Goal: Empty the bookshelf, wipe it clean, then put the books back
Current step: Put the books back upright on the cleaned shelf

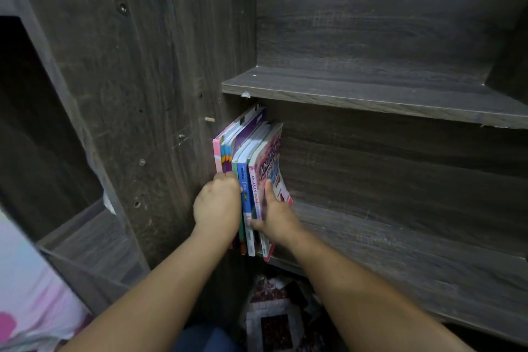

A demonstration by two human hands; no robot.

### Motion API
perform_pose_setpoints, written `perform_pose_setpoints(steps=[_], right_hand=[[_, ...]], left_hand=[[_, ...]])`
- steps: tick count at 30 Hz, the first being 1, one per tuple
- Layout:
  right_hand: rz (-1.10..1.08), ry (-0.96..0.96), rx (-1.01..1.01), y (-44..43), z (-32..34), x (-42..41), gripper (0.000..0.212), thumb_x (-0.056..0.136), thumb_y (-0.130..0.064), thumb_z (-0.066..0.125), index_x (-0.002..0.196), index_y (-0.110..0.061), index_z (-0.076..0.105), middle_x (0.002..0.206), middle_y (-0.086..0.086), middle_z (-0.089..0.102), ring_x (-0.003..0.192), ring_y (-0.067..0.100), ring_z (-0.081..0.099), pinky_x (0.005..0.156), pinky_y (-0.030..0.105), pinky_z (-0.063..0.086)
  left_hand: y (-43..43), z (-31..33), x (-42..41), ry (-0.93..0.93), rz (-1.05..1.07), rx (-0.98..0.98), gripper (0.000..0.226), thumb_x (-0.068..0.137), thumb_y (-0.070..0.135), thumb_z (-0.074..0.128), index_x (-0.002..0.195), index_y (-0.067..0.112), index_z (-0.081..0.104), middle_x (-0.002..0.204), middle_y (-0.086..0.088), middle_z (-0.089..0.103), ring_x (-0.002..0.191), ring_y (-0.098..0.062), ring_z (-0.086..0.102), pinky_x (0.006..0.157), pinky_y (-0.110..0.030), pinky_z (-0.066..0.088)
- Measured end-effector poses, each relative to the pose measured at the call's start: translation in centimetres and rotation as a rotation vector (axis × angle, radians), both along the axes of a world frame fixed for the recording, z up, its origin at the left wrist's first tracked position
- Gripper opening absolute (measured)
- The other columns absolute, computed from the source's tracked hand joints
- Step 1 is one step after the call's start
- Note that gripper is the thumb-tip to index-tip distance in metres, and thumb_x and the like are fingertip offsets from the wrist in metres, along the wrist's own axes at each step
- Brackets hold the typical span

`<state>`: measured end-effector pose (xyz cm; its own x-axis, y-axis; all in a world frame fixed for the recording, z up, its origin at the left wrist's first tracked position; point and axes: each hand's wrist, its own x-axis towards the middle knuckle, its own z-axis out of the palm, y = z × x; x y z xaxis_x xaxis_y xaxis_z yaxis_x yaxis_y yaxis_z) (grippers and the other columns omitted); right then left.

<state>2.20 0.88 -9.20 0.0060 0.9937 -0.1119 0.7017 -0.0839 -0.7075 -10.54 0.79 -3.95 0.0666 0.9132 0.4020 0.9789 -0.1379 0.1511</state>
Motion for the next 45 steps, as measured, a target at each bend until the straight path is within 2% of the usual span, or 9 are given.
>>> perform_pose_setpoints(steps=[13, 17, 22, 28, 31, 35, 39, 42, 45], right_hand=[[0.026, -0.044, -0.100, -0.8, -0.7, 1.2, 0.122, 0.081, -0.012, 0.076, 0.148, -0.042, -0.023, 0.150, 0.010, 0.038, 0.124, 0.021, 0.049, 0.097, 0.036, 0.041], [0.071, -0.172, -0.113, -0.7, 0.3, 1.8, 0.122, 0.081, -0.011, 0.074, 0.146, -0.044, -0.023, 0.146, 0.012, 0.043, 0.123, 0.026, 0.052, 0.100, 0.041, 0.044], [0.022, -0.234, -0.003, -0.4, 2.4, 2.9, 0.105, 0.084, -0.007, 0.064, 0.150, -0.044, -0.009, 0.140, 0.014, 0.047, 0.106, 0.028, 0.059, 0.089, 0.039, 0.052], [0.020, -0.122, 0.160, -1.2, 5.0, 3.9, 0.087, 0.087, -0.011, 0.060, 0.155, -0.031, 0.009, 0.134, 0.011, 0.053, 0.116, 0.027, 0.057, 0.096, 0.036, 0.049], [0.034, -0.097, 0.179, -1.7, 5.4, 4.0, 0.084, 0.087, -0.009, 0.060, 0.155, -0.029, 0.013, 0.143, 0.009, 0.047, 0.126, 0.025, 0.051, 0.103, 0.035, 0.044], [0.037, -0.087, 0.198, -2.0, 5.6, 4.0, 0.082, 0.089, -0.006, 0.057, 0.155, -0.028, 0.014, 0.146, 0.010, 0.044, 0.128, 0.026, 0.048, 0.103, 0.034, 0.044], [0.035, -0.044, 0.191, -2.1, 5.6, 3.7, 0.084, 0.087, 0.000, 0.053, 0.154, -0.032, 0.012, 0.146, 0.010, 0.044, 0.121, 0.028, 0.053, 0.090, 0.031, 0.048], [0.046, -0.019, 0.203, -2.2, 5.9, 3.2, 0.085, 0.087, 0.001, 0.052, 0.155, -0.030, 0.012, 0.153, 0.009, 0.036, 0.133, 0.026, 0.045, 0.101, 0.029, 0.042], [0.063, -0.003, 0.238, -2.4, 6.2, 2.6, 0.083, 0.087, 0.001, 0.052, 0.155, -0.026, 0.014, 0.155, 0.011, 0.031, 0.140, 0.025, 0.035, 0.112, 0.030, 0.033]], left_hand=[[-0.2, -0.7, -0.1, -0.011, -0.030, -0.117, 0.028, 0.091, 0.026, 0.065, 0.111, 0.009, 0.055, 0.107, -0.007, 0.060, 0.094, -0.024, 0.065, 0.072, -0.035, 0.052], [-1.0, -0.9, -0.2, -0.130, -0.030, 0.037, 0.049, 0.082, 0.019, 0.075, 0.114, 0.011, 0.038, 0.108, -0.007, 0.049, 0.089, -0.022, 0.063, 0.067, -0.030, 0.051], [-0.9, 0.8, 0.8, 0.091, -0.076, 0.262, 0.094, 0.071, 0.021, 0.072, 0.150, 0.023, 0.021, 0.105, -0.012, 0.042, 0.086, -0.027, 0.047, 0.063, -0.038, 0.047], [-2.1, 1.7, 1.0, 0.091, -0.081, 0.146, 0.077, 0.072, 0.039, 0.067, 0.142, 0.019, 0.041, 0.120, -0.009, 0.040, 0.106, -0.029, 0.038, 0.084, -0.039, 0.040], [-3.3, 1.3, 1.2, 0.006, -0.084, 0.247, 0.053, 0.066, 0.036, 0.070, 0.113, 0.013, 0.060, 0.110, -0.012, 0.049, 0.098, -0.032, 0.044, 0.075, -0.043, 0.044], [-5.5, 1.2, 1.5, -0.115, -0.103, 0.301, 0.032, 0.076, 0.031, 0.070, 0.091, 0.008, 0.054, 0.095, -0.013, 0.055, 0.078, -0.032, 0.058, 0.059, -0.040, 0.050], [-5.7, 2.3, 1.8, -0.184, -0.038, 0.044, 0.042, 0.090, 0.018, 0.058, 0.124, 0.012, 0.034, 0.108, -0.011, 0.057, 0.087, -0.033, 0.065, 0.067, -0.040, 0.051], [-5.0, 2.4, 1.9, -0.083, -0.029, -0.021, 0.076, 0.093, 0.017, 0.053, 0.150, 0.016, 0.003, 0.110, -0.014, 0.059, 0.090, -0.034, 0.065, 0.068, -0.040, 0.048], [-5.3, 2.6, 1.6, 0.104, -0.042, -0.026, 0.076, 0.096, 0.009, 0.042, 0.153, 0.016, -0.008, 0.106, -0.013, 0.062, 0.088, -0.032, 0.065, 0.063, -0.037, 0.040]])
